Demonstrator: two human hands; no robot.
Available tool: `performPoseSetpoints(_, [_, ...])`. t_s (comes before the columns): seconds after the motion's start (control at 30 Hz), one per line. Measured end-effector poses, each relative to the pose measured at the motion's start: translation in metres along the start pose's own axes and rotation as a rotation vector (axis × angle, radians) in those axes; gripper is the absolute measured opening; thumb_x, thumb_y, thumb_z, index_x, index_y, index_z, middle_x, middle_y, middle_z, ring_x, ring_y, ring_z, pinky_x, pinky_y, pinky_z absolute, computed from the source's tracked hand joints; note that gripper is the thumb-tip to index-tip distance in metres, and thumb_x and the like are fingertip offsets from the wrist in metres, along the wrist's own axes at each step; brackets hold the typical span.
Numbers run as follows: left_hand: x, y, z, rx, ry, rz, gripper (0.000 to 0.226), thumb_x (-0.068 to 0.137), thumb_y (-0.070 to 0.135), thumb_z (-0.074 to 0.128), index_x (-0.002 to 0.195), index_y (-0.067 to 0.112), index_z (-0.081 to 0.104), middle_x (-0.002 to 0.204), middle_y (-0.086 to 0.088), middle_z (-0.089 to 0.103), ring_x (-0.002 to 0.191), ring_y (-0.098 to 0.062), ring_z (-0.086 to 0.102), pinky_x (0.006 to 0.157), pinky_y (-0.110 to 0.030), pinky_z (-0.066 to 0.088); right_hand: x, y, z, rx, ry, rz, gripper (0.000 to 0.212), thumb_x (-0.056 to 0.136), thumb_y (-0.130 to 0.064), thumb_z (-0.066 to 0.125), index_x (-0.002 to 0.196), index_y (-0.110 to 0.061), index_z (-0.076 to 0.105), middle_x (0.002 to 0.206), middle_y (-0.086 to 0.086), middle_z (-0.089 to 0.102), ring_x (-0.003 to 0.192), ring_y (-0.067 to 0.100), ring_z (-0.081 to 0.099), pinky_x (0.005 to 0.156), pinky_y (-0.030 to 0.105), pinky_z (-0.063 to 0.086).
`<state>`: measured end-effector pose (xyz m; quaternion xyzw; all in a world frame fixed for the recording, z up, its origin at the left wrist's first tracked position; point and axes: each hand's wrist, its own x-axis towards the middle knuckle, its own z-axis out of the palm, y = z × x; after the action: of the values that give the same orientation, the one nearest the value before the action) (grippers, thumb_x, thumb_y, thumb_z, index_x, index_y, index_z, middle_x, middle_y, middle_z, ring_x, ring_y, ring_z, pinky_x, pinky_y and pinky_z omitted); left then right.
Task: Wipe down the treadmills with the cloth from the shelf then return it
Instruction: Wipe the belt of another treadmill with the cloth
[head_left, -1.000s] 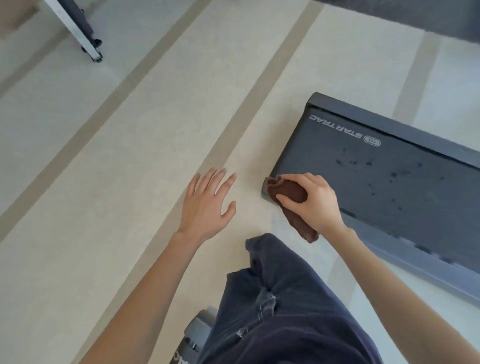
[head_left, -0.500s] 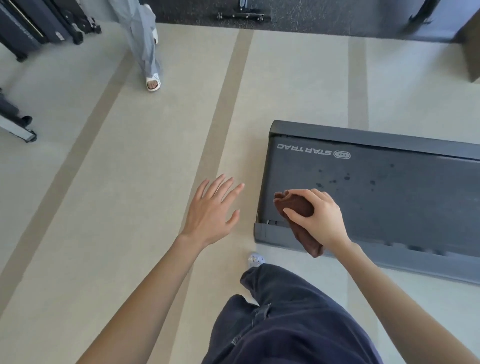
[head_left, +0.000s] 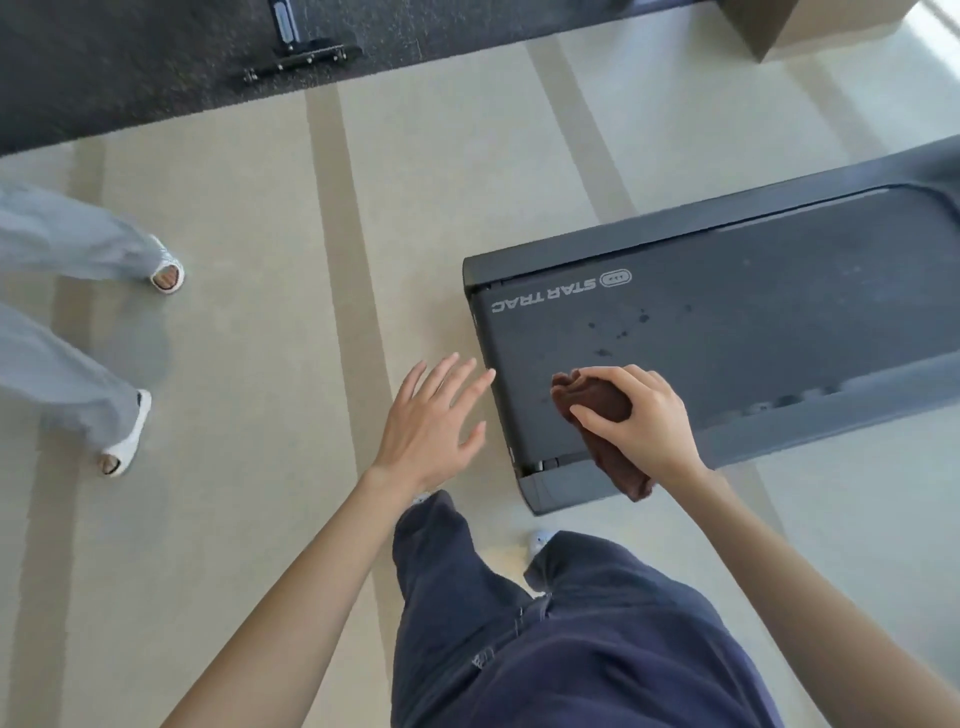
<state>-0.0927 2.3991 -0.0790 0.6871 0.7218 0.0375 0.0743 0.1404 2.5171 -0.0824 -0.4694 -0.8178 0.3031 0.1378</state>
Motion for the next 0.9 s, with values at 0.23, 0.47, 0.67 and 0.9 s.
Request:
performPoseSetpoints(0.23, [0.033, -0.084, -0.011, 0.015, -0.045, 0.302, 0.056, 0.088, 0.041, 0.036, 0.139, 0.021, 0.044, 0.141, -0.006, 0.048, 0.135, -0.024, 0.038, 0.111, -0.047, 0.027, 0.001, -0.049, 0.044, 0.026, 0.192, 0.227, 0.034, 0.080, -0.049, 0.063, 0.113, -0.042, 0.058, 0.101, -0.013, 0.062, 0.093, 0.013, 0.049, 0.080, 0.027, 0.037])
performPoseSetpoints(0.47, [0.069, -0.138, 0.003, -0.002, -0.086, 0.436, 0.056, 0.084, 0.037, 0.048, 0.137, 0.018, 0.048, 0.139, -0.007, 0.051, 0.133, -0.025, 0.041, 0.109, -0.047, 0.029, 0.012, -0.065, 0.068, -0.033, 0.271, 0.338, 0.038, 0.080, -0.047, 0.064, 0.116, -0.039, 0.057, 0.101, -0.012, 0.062, 0.093, 0.016, 0.050, 0.080, 0.029, 0.039])
performPoseSetpoints(0.67, [0.096, -0.139, 0.060, -0.032, -0.147, 0.468, 0.056, 0.086, 0.034, 0.052, 0.140, 0.018, 0.044, 0.142, -0.004, 0.047, 0.136, -0.022, 0.035, 0.113, -0.043, 0.025, 0.035, -0.016, 0.098, -0.024, 0.366, 0.454, 0.044, 0.077, -0.048, 0.067, 0.117, -0.032, 0.059, 0.106, -0.011, 0.064, 0.096, 0.018, 0.052, 0.081, 0.027, 0.038])
performPoseSetpoints(0.9, [0.140, -0.154, 0.246, -0.047, -0.147, 0.477, 0.055, 0.085, 0.034, 0.050, 0.138, 0.017, 0.047, 0.140, -0.004, 0.049, 0.135, -0.023, 0.038, 0.112, -0.044, 0.027, 0.061, 0.119, 0.239, -0.052, 0.383, 0.489, 0.043, 0.077, -0.054, 0.063, 0.115, -0.033, 0.060, 0.099, -0.014, 0.062, 0.092, 0.014, 0.050, 0.078, 0.025, 0.036])
